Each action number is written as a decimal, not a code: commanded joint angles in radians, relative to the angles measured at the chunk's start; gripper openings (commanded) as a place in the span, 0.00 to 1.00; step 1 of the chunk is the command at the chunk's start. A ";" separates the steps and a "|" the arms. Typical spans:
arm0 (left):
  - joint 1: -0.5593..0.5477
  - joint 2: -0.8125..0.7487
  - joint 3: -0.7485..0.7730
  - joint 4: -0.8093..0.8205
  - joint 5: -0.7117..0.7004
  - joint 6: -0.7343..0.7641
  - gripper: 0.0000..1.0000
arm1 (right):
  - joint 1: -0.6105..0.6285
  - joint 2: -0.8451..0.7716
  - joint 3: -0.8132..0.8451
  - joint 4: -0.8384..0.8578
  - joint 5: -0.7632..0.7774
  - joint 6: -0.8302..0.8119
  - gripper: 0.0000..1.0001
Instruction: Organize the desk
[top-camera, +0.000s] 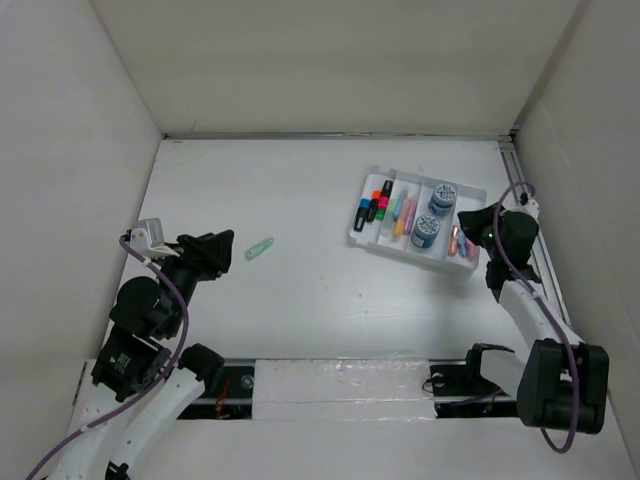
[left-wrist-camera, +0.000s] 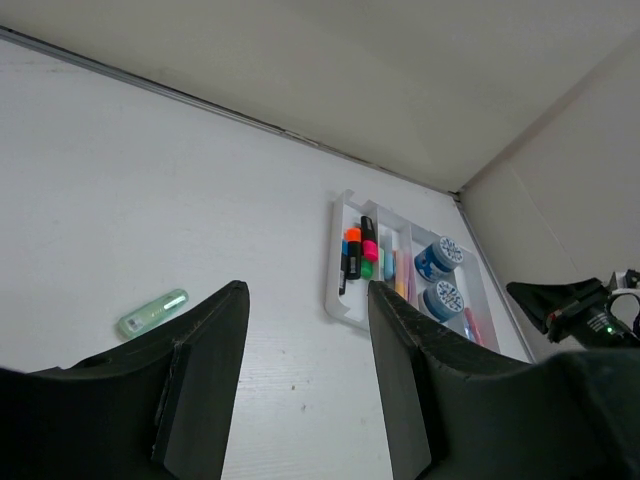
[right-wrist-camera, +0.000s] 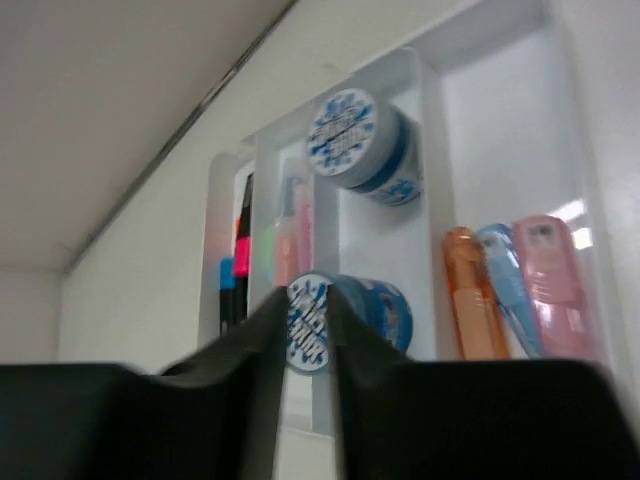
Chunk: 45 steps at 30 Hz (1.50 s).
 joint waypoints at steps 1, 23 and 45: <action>-0.002 0.011 -0.007 0.044 0.001 0.014 0.47 | 0.140 -0.012 0.046 0.115 -0.063 -0.074 0.13; -0.002 -0.004 -0.005 0.039 -0.008 0.012 0.47 | 1.074 1.063 1.210 -0.562 0.160 -0.805 0.82; -0.002 -0.004 -0.007 0.041 -0.002 0.015 0.47 | 1.129 1.402 1.625 -0.664 0.127 -0.908 0.90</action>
